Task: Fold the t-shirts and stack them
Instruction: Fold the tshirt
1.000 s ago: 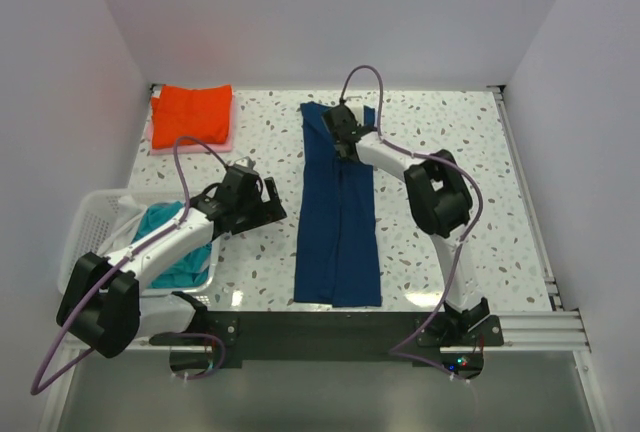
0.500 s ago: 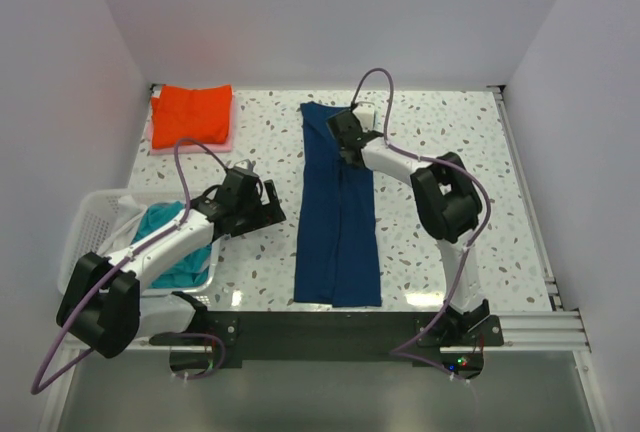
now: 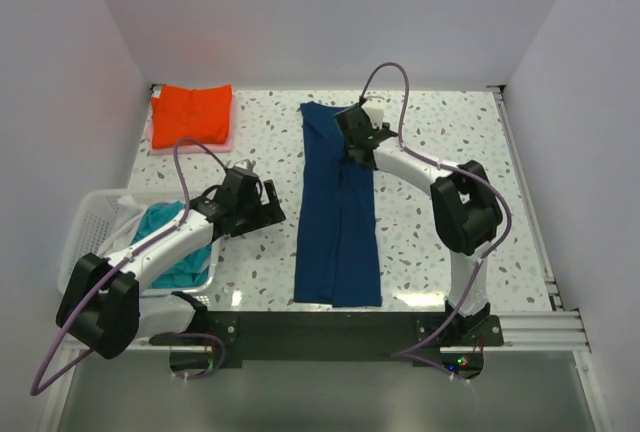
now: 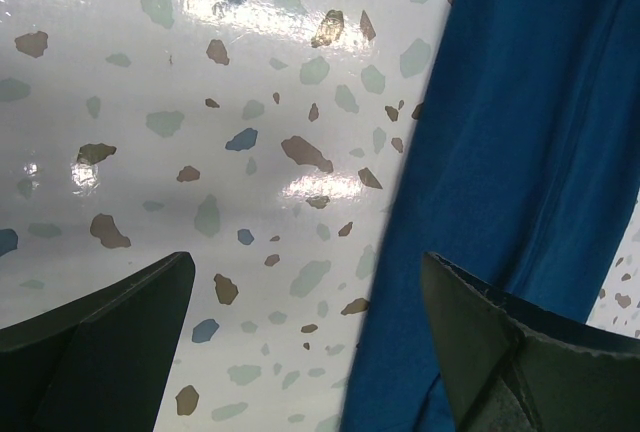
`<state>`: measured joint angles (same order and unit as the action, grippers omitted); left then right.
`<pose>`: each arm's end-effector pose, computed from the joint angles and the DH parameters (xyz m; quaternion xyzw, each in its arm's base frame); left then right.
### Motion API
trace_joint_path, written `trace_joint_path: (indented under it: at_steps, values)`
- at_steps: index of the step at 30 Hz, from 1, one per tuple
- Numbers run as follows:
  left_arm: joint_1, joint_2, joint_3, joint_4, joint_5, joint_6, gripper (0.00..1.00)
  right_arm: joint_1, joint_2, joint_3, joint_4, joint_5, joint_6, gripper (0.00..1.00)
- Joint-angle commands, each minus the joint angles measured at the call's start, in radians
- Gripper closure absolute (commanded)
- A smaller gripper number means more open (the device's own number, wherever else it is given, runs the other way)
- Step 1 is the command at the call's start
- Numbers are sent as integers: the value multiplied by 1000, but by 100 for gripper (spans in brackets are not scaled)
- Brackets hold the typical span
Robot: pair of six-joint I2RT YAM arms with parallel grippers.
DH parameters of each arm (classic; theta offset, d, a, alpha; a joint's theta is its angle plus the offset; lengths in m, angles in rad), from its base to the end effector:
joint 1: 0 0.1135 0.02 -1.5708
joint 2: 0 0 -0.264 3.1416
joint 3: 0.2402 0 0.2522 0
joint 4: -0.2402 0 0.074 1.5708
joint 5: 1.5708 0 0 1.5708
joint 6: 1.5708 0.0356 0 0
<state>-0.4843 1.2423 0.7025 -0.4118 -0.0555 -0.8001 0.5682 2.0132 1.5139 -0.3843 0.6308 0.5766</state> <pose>0.2128 -0.1097 0.1997 -0.1581 0.9389 -0.1613 0.2597 0.3838 0.2201 0.2080 0.1083 0.8947 -0.0720 0.4274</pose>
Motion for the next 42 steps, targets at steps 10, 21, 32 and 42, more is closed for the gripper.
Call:
trace_joint_path:
  at_steps: [10,21,32,42]
  values:
    - [9,-18,23,1,-18,6,0,-7,220,447,-131,-11,-231,1]
    - [10,0,37,-2,-29,12,0,-21,404,617,-163,63,-339,1]
    - [12,0,37,-5,-29,10,0,-22,317,488,-223,164,-333,1]
    - [12,0,34,-4,-26,9,0,-36,202,378,-243,191,-290,1]
